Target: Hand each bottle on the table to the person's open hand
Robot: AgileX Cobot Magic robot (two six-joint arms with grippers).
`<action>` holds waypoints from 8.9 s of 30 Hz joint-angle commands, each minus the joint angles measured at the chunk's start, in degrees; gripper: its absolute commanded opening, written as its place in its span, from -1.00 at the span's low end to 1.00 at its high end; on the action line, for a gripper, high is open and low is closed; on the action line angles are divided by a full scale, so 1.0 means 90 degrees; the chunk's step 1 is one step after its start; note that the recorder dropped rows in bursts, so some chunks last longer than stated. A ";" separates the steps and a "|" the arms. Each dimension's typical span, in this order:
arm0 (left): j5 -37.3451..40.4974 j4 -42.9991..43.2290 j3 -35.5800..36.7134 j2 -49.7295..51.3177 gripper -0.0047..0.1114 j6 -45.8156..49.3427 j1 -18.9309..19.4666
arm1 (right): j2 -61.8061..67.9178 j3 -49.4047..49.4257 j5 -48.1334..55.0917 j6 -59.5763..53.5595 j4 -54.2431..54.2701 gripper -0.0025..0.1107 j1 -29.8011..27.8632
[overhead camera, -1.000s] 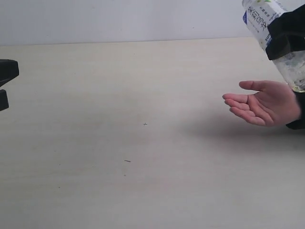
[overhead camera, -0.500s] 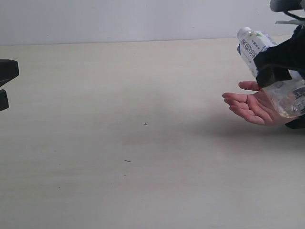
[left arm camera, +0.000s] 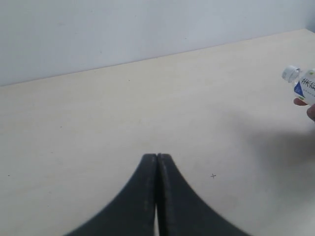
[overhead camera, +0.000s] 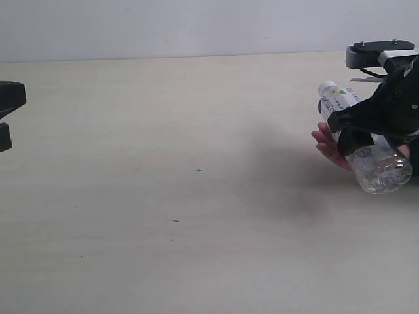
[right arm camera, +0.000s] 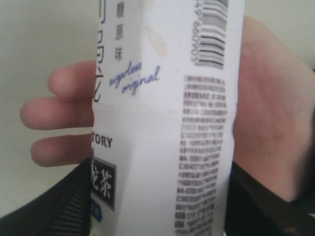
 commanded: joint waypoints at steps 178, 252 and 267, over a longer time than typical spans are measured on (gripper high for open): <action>0.1197 0.9985 0.2891 -0.4996 -0.92 -1.0715 0.1838 | -0.8577 0.2150 -0.0885 -0.3333 0.4001 -0.95 -0.0014; 0.1197 0.9985 0.2891 -0.4996 -0.92 -1.0715 0.1838 | -1.0224 0.6049 -0.2624 0.0803 -0.1002 -0.95 -0.0960; 0.1197 0.9985 0.2891 -0.4996 -0.92 -1.0715 0.1838 | -1.0224 0.6049 -0.2624 0.0817 -0.1002 -0.95 -0.0960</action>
